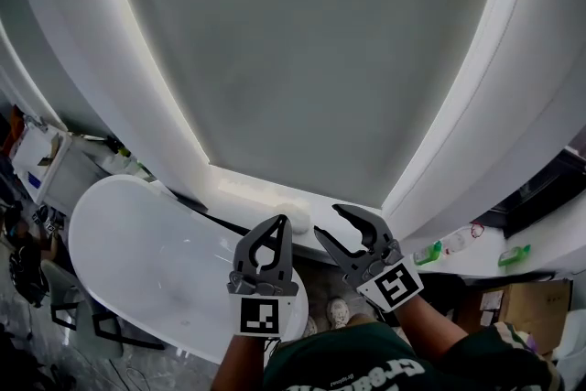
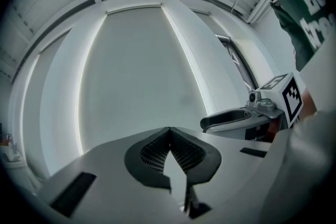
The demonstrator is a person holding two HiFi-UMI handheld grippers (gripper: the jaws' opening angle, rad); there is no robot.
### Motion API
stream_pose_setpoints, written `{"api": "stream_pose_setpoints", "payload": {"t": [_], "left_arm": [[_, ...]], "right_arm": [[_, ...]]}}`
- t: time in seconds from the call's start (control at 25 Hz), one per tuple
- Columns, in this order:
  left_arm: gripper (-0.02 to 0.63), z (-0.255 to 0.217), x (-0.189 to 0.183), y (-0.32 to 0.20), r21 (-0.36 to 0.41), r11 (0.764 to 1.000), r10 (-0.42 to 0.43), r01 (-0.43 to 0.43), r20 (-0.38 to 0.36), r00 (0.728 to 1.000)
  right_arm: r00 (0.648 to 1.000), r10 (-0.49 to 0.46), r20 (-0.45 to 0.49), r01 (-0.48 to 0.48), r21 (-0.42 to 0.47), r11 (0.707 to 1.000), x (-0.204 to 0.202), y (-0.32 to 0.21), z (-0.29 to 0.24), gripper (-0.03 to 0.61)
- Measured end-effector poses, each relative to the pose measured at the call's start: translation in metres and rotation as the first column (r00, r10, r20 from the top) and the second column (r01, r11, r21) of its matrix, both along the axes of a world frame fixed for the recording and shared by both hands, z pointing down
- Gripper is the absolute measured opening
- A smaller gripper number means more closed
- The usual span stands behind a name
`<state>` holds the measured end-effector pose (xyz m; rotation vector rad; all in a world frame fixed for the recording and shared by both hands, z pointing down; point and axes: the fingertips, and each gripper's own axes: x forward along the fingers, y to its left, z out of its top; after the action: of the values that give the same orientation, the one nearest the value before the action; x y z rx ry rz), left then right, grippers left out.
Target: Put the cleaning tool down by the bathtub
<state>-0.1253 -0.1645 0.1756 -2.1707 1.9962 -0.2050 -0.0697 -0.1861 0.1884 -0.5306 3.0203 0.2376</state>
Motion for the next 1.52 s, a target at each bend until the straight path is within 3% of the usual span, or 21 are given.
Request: {"api": "stream_pose_setpoints", "payload": {"t": [0.16, 0.48, 0.72, 1.52], "left_arm": [[0.007, -0.002, 0.012, 0.007, -0.005, 0.999, 0.036, -0.036, -0.084, 0.996], [0.008, -0.007, 0.021, 0.014, -0.011, 0.997, 0.080, -0.081, -0.061, 0.995], [0.008, -0.007, 0.025, 0.010, -0.013, 0.996, 0.089, -0.089, -0.062, 0.994], [0.008, -0.004, 0.026, 0.020, -0.013, 0.992, 0.121, -0.122, -0.037, 0.992]], "right_arm": [[1.000, -0.006, -0.006, 0.007, 0.030, 1.000, 0.004, 0.009, -0.006, 0.138], [0.999, -0.025, -0.021, 0.026, 0.044, 0.999, 0.010, 0.029, -0.016, 0.020], [1.000, -0.024, 0.007, 0.024, 0.026, 0.999, 0.017, 0.027, -0.022, 0.014], [0.999, 0.010, -0.039, -0.009, 0.036, 0.999, 0.011, 0.033, -0.016, 0.014]]}}
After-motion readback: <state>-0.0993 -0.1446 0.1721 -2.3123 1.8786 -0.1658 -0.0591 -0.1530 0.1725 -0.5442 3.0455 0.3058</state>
